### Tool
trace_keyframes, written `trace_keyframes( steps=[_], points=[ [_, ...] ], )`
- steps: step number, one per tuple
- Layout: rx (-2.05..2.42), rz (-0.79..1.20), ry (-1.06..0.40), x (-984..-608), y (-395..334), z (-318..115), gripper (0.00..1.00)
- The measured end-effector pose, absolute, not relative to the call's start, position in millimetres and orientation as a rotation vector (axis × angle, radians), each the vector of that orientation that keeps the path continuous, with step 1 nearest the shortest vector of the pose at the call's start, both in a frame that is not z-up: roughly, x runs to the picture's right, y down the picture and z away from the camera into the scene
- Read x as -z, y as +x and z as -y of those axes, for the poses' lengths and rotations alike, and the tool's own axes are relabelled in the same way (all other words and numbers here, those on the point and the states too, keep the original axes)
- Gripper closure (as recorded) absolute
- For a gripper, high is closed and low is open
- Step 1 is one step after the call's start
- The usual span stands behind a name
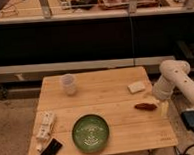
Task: Place the pepper on the white sponge
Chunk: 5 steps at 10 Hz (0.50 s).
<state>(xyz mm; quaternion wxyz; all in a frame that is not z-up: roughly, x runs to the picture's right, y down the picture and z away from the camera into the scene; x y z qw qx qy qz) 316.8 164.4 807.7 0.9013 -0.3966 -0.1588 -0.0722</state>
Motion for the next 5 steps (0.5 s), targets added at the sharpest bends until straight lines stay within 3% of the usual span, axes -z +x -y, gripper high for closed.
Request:
trace_keyframes(
  steps=[5],
  points=[
    [0.057, 0.355, -0.786, -831.5, 312.8, -148.7, 0.20]
  ],
)
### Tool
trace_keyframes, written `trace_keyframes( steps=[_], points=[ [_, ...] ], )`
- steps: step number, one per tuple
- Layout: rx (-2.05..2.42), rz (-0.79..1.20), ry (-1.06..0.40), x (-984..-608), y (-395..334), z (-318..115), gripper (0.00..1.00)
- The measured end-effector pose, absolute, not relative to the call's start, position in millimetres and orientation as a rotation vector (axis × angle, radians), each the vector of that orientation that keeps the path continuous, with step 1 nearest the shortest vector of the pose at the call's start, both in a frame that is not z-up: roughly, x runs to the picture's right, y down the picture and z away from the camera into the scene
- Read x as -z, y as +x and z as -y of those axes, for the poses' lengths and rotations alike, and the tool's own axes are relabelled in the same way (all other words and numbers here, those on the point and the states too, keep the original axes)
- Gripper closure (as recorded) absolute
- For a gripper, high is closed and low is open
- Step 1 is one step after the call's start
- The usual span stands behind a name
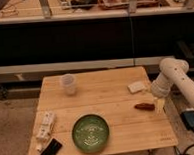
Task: Place the pepper on the white sponge
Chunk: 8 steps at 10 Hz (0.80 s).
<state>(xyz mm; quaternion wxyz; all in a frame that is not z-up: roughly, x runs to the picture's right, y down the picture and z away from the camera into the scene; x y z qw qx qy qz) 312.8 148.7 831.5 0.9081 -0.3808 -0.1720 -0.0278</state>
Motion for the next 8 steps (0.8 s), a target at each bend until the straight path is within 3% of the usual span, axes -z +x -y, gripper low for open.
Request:
trace_keyframes(
  steps=[8],
  points=[
    [0.140, 0.257, -0.686, -859.1, 322.9, -160.2, 0.20]
  ],
)
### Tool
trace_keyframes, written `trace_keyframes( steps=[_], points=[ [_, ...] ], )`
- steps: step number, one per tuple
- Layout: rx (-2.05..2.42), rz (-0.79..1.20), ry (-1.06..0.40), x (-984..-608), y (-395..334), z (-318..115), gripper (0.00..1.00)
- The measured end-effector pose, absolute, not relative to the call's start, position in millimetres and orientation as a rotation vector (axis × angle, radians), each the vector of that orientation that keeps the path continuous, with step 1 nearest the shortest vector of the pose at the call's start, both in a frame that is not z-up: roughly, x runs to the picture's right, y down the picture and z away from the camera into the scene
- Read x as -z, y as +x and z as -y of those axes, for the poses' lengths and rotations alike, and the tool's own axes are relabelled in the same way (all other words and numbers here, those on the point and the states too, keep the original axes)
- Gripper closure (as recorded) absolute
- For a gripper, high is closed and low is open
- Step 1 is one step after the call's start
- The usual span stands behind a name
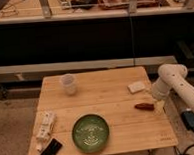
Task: Place the pepper on the white sponge
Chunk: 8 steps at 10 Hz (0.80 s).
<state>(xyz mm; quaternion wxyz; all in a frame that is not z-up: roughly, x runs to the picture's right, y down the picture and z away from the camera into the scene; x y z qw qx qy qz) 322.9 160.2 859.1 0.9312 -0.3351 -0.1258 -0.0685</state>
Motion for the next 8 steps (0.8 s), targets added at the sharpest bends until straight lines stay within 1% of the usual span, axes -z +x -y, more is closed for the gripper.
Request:
trace_keyframes(
  steps=[4, 8],
  points=[
    [0.146, 0.267, -0.722, -861.7, 308.2, -186.6, 0.20],
    [0.109, 0.305, -0.741, -864.2, 300.6, -197.5, 0.20]
  ],
)
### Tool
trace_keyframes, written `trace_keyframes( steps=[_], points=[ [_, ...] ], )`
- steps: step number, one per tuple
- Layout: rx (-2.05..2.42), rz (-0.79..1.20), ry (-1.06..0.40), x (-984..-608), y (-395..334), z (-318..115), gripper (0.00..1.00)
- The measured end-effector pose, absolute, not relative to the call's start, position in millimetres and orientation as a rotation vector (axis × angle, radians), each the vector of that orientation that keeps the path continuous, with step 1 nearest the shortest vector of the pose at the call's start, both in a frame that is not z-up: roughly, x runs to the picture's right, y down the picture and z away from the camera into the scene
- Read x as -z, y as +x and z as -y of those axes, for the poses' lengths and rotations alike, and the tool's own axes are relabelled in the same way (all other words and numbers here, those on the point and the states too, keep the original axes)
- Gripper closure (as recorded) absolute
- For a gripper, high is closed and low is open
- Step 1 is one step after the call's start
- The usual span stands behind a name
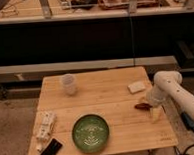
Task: Place the pepper on the white sponge
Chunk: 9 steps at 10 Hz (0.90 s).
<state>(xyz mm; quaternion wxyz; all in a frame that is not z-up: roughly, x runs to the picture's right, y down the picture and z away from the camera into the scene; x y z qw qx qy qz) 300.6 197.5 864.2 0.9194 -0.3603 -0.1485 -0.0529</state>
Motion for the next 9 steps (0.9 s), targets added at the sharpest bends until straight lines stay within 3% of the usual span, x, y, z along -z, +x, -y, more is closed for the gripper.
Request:
trace_keyframes(
  steps=[9],
  points=[
    [0.068, 0.317, -0.704, -869.2, 322.8, -193.0, 0.20]
  ],
)
